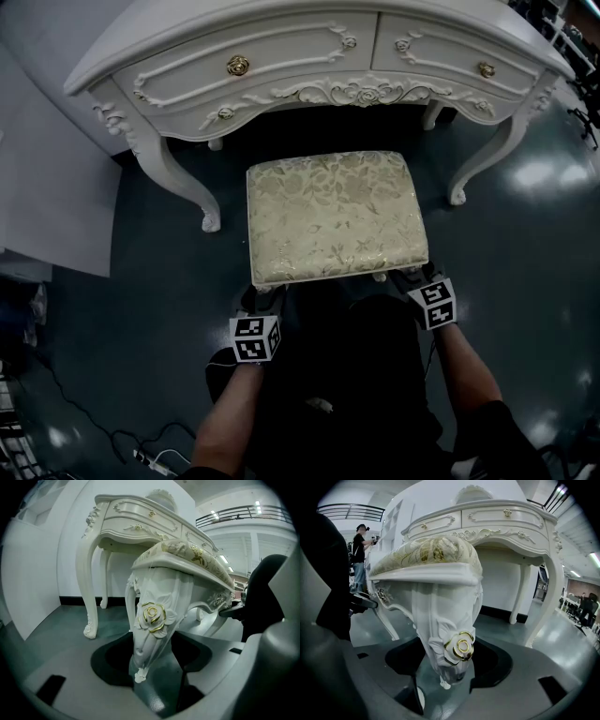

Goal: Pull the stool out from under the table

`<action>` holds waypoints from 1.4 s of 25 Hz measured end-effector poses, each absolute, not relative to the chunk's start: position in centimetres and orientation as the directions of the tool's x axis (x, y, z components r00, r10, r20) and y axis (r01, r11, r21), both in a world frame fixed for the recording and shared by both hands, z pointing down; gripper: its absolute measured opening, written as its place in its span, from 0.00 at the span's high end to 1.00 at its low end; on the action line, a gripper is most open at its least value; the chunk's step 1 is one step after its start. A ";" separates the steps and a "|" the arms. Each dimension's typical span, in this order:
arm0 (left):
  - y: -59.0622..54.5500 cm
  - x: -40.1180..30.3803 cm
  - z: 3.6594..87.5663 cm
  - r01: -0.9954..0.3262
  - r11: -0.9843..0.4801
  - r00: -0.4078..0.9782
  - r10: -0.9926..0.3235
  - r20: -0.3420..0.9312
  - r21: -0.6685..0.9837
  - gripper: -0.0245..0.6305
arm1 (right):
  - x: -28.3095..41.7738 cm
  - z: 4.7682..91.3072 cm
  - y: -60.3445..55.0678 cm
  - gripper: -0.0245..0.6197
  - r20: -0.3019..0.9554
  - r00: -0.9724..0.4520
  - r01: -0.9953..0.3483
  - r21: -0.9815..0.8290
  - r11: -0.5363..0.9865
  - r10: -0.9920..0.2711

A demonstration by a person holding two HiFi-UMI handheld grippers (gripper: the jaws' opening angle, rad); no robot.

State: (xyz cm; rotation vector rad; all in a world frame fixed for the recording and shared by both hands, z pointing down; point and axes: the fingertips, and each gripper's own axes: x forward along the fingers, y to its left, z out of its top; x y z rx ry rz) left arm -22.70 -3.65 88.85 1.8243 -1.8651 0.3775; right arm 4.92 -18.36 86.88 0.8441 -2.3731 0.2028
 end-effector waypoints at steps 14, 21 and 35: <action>-0.3 -23.7 86.7 -0.978 0.113 -0.015 -0.877 0.480 0.176 0.58 | 6.7 84.4 -16.7 0.48 0.552 -0.627 -0.613 0.087 0.786 -0.550; 1.9 -25.6 81.1 -0.986 0.139 -0.096 -0.923 0.372 0.089 0.83 | 8.8 76.7 -16.0 0.71 0.422 -0.661 -0.641 0.113 0.759 -0.621; -1.9 -25.8 70.5 -0.994 0.109 -0.110 -0.974 0.197 -0.014 0.95 | -4.5 64.8 -16.9 0.92 0.175 -0.867 -0.452 0.116 0.884 -0.466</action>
